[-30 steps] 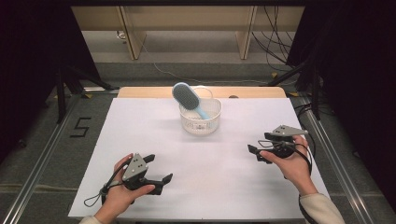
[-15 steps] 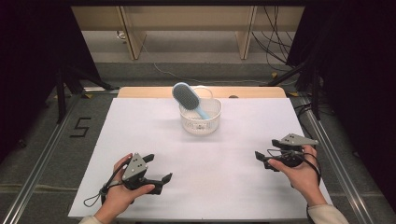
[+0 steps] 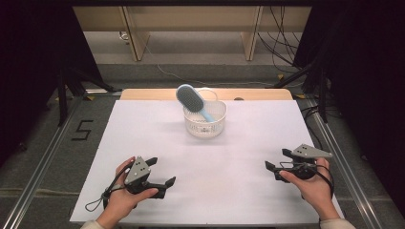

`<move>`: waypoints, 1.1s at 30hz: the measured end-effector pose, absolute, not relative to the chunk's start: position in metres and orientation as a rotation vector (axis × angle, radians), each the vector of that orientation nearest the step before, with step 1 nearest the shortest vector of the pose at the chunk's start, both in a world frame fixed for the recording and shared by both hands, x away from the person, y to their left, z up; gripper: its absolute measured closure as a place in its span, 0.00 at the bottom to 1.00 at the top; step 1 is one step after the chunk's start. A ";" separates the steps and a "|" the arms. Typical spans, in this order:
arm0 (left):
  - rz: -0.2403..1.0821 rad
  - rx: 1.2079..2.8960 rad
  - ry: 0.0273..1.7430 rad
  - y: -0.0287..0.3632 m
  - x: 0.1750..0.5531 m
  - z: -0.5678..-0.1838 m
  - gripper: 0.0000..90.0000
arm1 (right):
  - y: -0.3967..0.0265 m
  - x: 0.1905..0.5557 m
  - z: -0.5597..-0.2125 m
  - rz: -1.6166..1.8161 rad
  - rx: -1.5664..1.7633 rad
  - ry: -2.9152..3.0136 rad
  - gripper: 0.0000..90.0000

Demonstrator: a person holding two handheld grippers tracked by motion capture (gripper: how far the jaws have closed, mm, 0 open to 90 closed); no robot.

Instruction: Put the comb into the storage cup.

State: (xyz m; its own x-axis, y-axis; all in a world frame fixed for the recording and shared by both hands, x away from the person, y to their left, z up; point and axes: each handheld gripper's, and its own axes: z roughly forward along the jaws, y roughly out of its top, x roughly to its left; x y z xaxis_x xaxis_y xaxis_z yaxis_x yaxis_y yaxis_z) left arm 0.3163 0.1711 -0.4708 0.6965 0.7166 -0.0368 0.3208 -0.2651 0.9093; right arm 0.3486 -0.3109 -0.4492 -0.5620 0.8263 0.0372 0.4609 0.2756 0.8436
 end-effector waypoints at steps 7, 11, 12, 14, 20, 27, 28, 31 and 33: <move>0.478 1.860 0.814 0.172 0.317 -0.471 0.07 | -0.317 0.343 -0.453 1.226 1.167 2.125 0.17; 0.483 1.858 0.816 0.173 0.317 -0.470 0.07 | -0.318 0.339 -0.456 1.231 1.165 2.125 0.17; 0.486 1.857 0.819 0.173 0.317 -0.470 0.07 | -0.318 0.338 -0.456 1.233 1.163 2.126 0.17; 0.487 1.856 0.822 0.173 0.317 -0.470 0.07 | -0.319 0.336 -0.457 1.242 1.163 2.120 0.17; 0.487 1.857 0.819 0.173 0.317 -0.470 0.07 | -0.320 0.329 -0.459 1.243 1.157 2.117 0.17; 0.488 1.858 0.820 0.173 0.317 -0.470 0.07 | -0.323 0.322 -0.464 1.263 1.151 2.100 0.17; 0.489 1.858 0.819 0.173 0.317 -0.470 0.07 | -0.323 0.321 -0.464 1.267 1.149 2.100 0.17; 0.489 1.859 0.818 0.173 0.317 -0.470 0.07 | -0.324 0.320 -0.464 1.284 1.144 2.088 0.17; 0.488 1.859 0.818 0.173 0.318 -0.470 0.07 | -0.324 0.319 -0.464 1.289 1.145 2.082 0.17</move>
